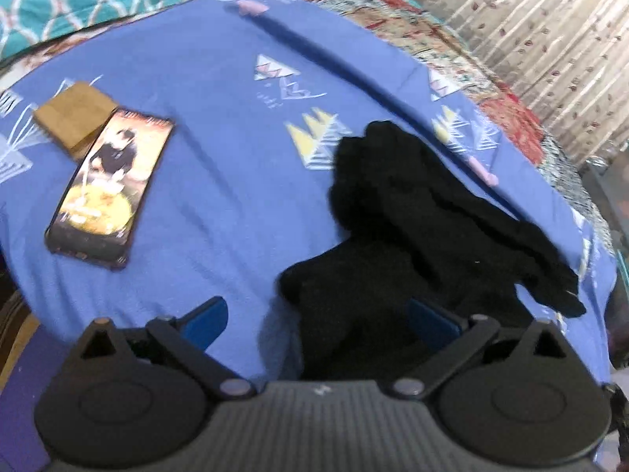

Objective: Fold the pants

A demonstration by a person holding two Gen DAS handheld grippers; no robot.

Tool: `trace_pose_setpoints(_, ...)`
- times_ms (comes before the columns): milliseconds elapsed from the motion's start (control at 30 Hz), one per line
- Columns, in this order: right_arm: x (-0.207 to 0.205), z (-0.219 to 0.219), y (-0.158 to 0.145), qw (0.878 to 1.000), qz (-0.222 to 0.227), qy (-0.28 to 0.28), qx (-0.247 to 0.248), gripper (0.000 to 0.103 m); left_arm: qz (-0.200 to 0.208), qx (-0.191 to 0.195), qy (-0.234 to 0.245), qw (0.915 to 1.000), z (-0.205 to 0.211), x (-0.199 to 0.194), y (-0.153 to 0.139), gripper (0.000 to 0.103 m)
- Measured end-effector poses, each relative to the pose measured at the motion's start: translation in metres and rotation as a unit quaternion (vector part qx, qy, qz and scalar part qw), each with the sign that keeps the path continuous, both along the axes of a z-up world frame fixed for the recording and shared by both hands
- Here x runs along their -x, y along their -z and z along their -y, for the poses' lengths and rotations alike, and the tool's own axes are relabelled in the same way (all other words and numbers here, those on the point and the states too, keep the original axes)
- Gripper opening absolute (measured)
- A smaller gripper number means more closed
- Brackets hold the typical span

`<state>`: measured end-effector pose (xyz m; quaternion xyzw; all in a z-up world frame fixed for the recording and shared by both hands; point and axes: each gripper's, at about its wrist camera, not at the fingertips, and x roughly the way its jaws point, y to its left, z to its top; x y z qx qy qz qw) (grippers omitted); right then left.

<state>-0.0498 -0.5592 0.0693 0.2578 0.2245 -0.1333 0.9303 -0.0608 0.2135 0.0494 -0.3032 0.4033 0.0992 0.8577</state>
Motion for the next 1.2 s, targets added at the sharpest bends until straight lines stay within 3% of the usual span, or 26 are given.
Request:
trace_pose_setpoints(100,0.026,0.029,0.019,0.996,-0.023,0.084,-0.026,0.008,-0.018,0.022,-0.017,0.9995,-0.003,0.001,0.013,0.102)
trace_pose_setpoints(133,0.031,0.036,0.031,0.991,-0.045,0.12,-0.039,0.014,-0.021,0.029,-0.018,0.9992,-0.003,0.001,0.017,0.102)
trace_pose_setpoints(200,0.045,0.042,0.048,0.977,-0.08,0.186,-0.059,0.015,-0.024,0.044,-0.017,0.9986,-0.002,0.001,0.022,0.102)
trace_pose_setpoints(267,0.067,0.041,0.051,0.968,-0.048,0.231,-0.084,0.015,-0.022,0.049,-0.015,0.9984,-0.002,0.001,0.022,0.102)
trace_pose_setpoints(367,0.082,0.027,0.034,0.962,-0.002,0.269,-0.054,0.015,-0.019,0.055,-0.01,0.9982,-0.005,-0.001,0.023,0.102)
trace_pose_setpoints(467,0.064,0.0,0.007,0.976,0.029,0.214,-0.016,0.019,-0.016,0.058,-0.007,0.9982,-0.009,-0.011,0.023,0.102)
trace_pose_setpoints(533,0.041,-0.022,-0.008,0.987,0.039,0.154,0.0,0.033,-0.007,0.044,-0.001,0.999,-0.012,-0.024,0.019,0.102)
trace_pose_setpoints(633,0.004,-0.069,-0.018,0.998,0.04,0.051,-0.01,0.037,0.006,0.011,0.016,0.9998,-0.014,-0.052,0.018,0.098)
trace_pose_setpoints(700,-0.026,-0.106,-0.015,0.999,0.03,-0.027,-0.037,0.037,-0.007,0.004,0.042,0.9991,-0.014,-0.074,0.028,0.083)
trace_pose_setpoints(767,-0.059,-0.154,-0.01,0.991,0.013,-0.121,-0.063,0.037,-0.047,0.019,0.058,0.9971,-0.014,-0.09,0.045,0.069)
trace_pose_setpoints(833,-0.089,-0.198,-0.01,0.974,-0.006,-0.208,-0.085,0.037,-0.047,0.043,0.068,0.9957,-0.013,-0.089,0.055,0.071)
trace_pose_setpoints(900,-0.123,-0.241,-0.015,0.953,-0.024,-0.287,-0.096,0.037,-0.035,0.034,0.075,0.996,-0.009,-0.08,0.055,0.078)
trace_pose_setpoints(1067,-0.182,-0.399,-0.046,0.868,-0.044,-0.493,-0.034,0.041,-0.024,-0.02,0.096,0.9949,0.02,-0.053,0.058,0.091)
trace_pose_setpoints(1133,-0.204,-0.466,-0.052,0.832,-0.042,-0.553,0.002,0.055,-0.015,-0.066,0.111,0.9915,0.038,-0.045,0.057,0.086)
trace_pose_setpoints(1200,-0.222,-0.521,-0.044,0.809,-0.048,-0.584,0.055,0.057,-0.004,-0.093,0.122,0.9881,0.055,-0.038,0.057,0.06)
